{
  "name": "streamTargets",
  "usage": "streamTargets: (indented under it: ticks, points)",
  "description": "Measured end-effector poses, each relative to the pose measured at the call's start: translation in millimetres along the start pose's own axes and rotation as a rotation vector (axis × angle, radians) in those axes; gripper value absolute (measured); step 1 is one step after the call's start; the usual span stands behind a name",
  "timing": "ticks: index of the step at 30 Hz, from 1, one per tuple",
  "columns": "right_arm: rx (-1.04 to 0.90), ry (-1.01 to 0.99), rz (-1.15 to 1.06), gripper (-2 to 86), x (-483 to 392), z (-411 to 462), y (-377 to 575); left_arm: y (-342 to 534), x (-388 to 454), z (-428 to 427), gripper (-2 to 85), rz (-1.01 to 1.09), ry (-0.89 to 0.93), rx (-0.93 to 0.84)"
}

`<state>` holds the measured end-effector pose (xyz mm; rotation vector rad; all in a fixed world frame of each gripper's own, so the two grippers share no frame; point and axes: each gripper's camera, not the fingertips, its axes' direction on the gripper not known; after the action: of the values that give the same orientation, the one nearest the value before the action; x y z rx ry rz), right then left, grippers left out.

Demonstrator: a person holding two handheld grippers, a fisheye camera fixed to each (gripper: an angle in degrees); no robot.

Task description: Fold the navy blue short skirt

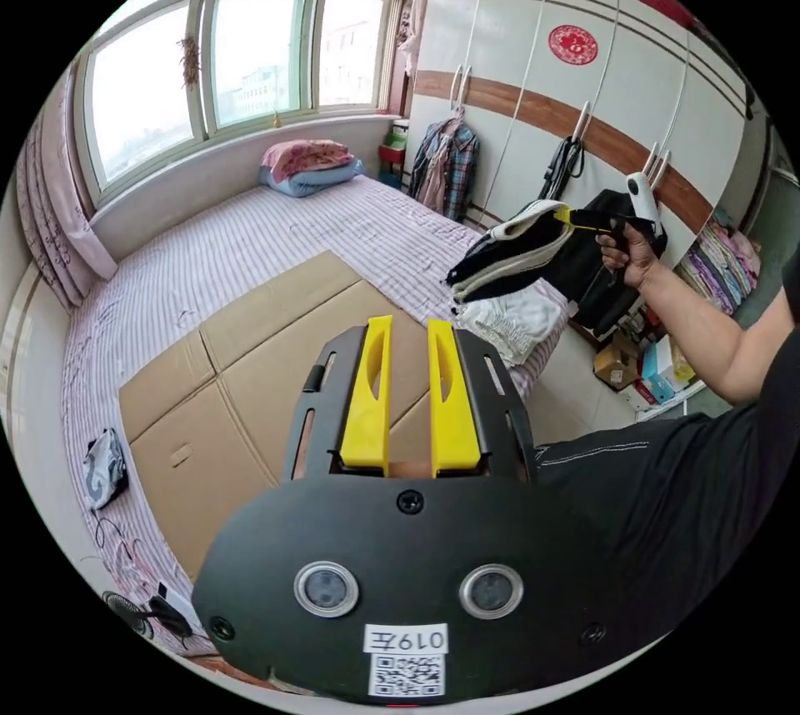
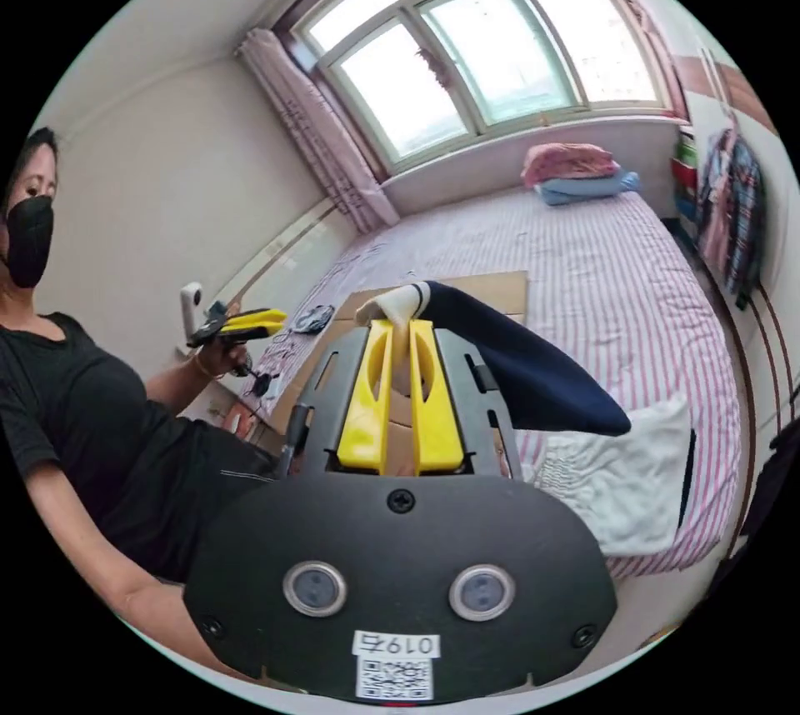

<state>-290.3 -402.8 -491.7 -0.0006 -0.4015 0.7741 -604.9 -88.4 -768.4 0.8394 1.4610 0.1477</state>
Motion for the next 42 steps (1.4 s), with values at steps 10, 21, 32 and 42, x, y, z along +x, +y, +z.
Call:
streamTargets:
  ticks: [10, 21, 32, 42]
  points:
    - [-0.154, -0.386, -0.103, 1.5, -139.7, 225.6, -32.0, 32.6, 35.8, -100.4, 9.3, 0.499, -0.287, 0.101]
    - [-0.2, -0.361, 0.106, 0.4, -154.7, 458.1, 4.6, 104.5, 27.8, -153.5, 13.0, 0.328, -0.416, 0.084]
    - [-0.256, -0.223, -0.219, 1.8, -70.0, 599.0, 45.5, 68.2, -43.3, -189.5, 3.3, 0.144, -0.436, 0.143]
    - [-0.298, -0.44, -0.244, 7.9, 80.4, 741.9, 140.4, 31.6, -117.9, -272.0, 1.6, 0.031, -0.289, 0.156]
